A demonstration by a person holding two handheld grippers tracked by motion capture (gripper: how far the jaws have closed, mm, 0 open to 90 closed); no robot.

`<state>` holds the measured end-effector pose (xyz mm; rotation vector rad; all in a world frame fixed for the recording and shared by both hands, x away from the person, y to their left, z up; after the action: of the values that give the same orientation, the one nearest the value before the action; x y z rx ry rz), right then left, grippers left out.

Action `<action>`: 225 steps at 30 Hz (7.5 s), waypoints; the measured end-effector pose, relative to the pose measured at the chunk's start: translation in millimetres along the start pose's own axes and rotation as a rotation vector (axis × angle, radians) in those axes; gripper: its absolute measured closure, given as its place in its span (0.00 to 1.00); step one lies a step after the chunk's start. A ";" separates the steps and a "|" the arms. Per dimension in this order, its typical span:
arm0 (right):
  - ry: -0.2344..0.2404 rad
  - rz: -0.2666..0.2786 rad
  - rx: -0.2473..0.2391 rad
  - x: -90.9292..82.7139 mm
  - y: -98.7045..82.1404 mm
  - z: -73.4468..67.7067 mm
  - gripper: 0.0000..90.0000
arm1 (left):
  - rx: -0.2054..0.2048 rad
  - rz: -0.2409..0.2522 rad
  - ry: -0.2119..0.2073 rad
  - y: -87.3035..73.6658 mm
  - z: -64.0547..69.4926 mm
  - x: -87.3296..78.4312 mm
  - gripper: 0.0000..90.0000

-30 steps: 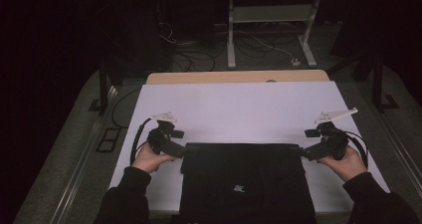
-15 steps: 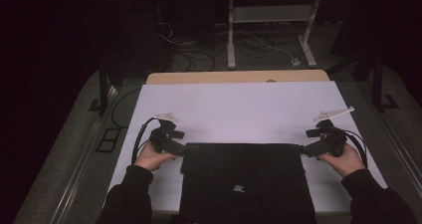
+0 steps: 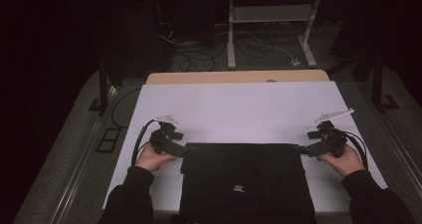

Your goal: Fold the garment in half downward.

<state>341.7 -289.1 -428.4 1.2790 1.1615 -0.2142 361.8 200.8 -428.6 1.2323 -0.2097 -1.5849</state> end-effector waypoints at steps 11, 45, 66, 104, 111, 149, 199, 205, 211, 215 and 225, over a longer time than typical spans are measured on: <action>0.000 -0.016 -0.016 4.6 -1.4 -1.7 0.00 | -0.012 -0.020 0.008 -5.1 -4.9 4.5 0.00; -0.029 -0.051 -0.020 20.0 -0.2 4.2 0.51 | 0.023 -0.081 0.100 -6.6 -12.4 13.8 0.41; -0.003 -0.113 -0.001 25.8 -0.4 1.9 0.93 | 0.010 -0.103 0.132 -6.7 -10.5 14.9 0.85; -0.089 -0.061 0.099 21.0 30.5 20.0 0.96 | 0.036 0.029 0.309 23.0 -13.6 -4.6 0.96; -0.098 -0.045 0.111 13.4 50.1 25.2 0.96 | 0.065 0.001 0.330 43.4 -16.3 -8.8 0.96; -0.189 -0.008 0.139 23.5 110.8 46.5 0.96 | 0.012 -0.006 0.402 96.1 -48.6 -9.7 0.96; -0.156 -0.060 0.195 67.5 123.2 71.8 0.92 | -0.106 -0.012 0.362 108.6 -89.0 6.7 0.93; -0.149 -0.060 0.201 65.2 120.4 72.2 0.83 | -0.112 0.010 0.341 103.5 -89.8 0.4 0.76; -0.146 -0.043 0.200 59.3 118.4 72.8 0.70 | -0.110 0.030 0.326 101.9 -85.2 -4.7 0.58; -0.147 -0.021 0.197 56.6 117.9 70.5 0.59 | -0.111 0.046 0.291 101.0 -82.4 -3.8 0.46; -0.128 0.016 0.200 49.0 117.8 63.0 0.21 | -0.113 0.078 0.173 101.0 -75.2 -0.9 0.29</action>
<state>480.9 -277.3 -401.5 1.4272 1.0392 -0.4027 482.7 191.9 -394.5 1.2497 -0.0562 -1.3962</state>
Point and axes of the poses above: each handheld gripper's, and its own axes: x roughly forward along the jaws, y roughly out of its top, z roughly to its right, the point moved 1 cm from there along x, roughly forward along the jaws, and after that the axes turned 10 degrees about -y, right-handed, at the moved point
